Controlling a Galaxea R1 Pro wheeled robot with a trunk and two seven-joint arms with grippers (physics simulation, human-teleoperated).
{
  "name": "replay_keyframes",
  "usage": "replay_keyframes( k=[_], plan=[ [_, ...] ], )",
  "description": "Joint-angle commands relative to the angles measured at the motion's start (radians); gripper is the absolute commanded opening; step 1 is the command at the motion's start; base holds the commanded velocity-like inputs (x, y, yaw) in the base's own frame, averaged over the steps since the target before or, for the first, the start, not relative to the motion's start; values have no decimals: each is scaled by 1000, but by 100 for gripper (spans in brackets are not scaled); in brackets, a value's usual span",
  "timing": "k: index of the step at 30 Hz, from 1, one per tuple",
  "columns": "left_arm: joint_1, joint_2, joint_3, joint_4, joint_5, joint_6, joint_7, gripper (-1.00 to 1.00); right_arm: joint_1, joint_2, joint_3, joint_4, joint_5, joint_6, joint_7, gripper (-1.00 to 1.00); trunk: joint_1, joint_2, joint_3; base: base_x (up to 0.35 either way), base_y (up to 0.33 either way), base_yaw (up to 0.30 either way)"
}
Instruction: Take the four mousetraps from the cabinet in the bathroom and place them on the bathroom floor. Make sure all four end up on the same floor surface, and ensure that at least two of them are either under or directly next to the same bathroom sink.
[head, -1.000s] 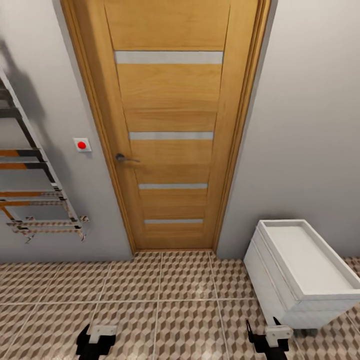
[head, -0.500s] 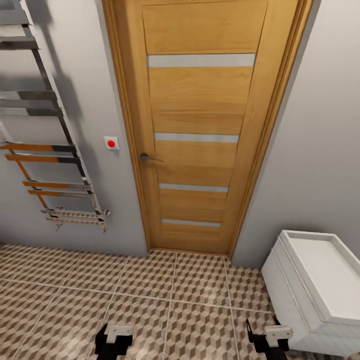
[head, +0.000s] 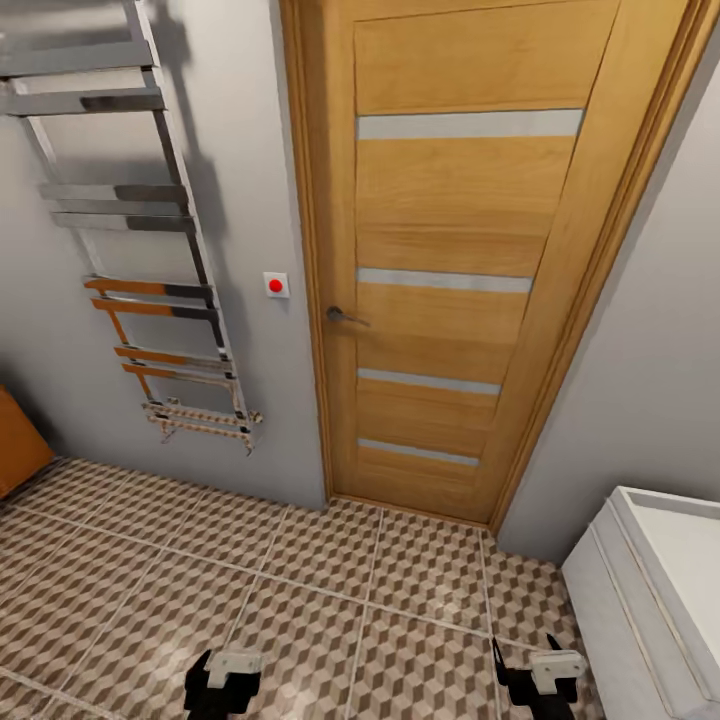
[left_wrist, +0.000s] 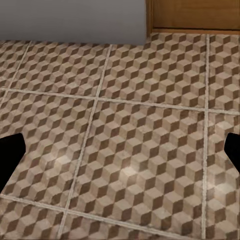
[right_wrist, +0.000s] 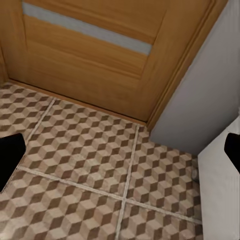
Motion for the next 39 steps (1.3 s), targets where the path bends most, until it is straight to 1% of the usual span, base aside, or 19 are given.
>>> replay_keyframes(
  k=[1, 3, 5, 10, 39],
  plan=[
    [-2, 6, -9, 4, 3, -6, 4, 100, 0, 0, 9, -1, -7, -2, -3, 100, 1, -2, -1, 0, 0, 273],
    [-2, 21, -8, 4, 3, -6, 4, 100, 0, 0, 9, 0, -7, -2, -3, 100, 1, -2, 0, 0, 0, 273],
    [-2, 31, -7, 4, 4, -7, 3, 100, 0, 0, 9, 0, -7, -2, -3, 100, 1, -2, 1, 0, 0, 274],
    [-2, 39, -7, 4, 5, -7, 5, 100, 0, 0, 9, 0, -7, -2, -3, 100, 1, -2, 4, 0, 0, 274],
    [-2, 40, -7, 4, 5, -3, 5, 100, 0, 1, 9, 0, -7, -2, -3, 100, 1, -2, 19, 0, 0, 275]
  ],
)
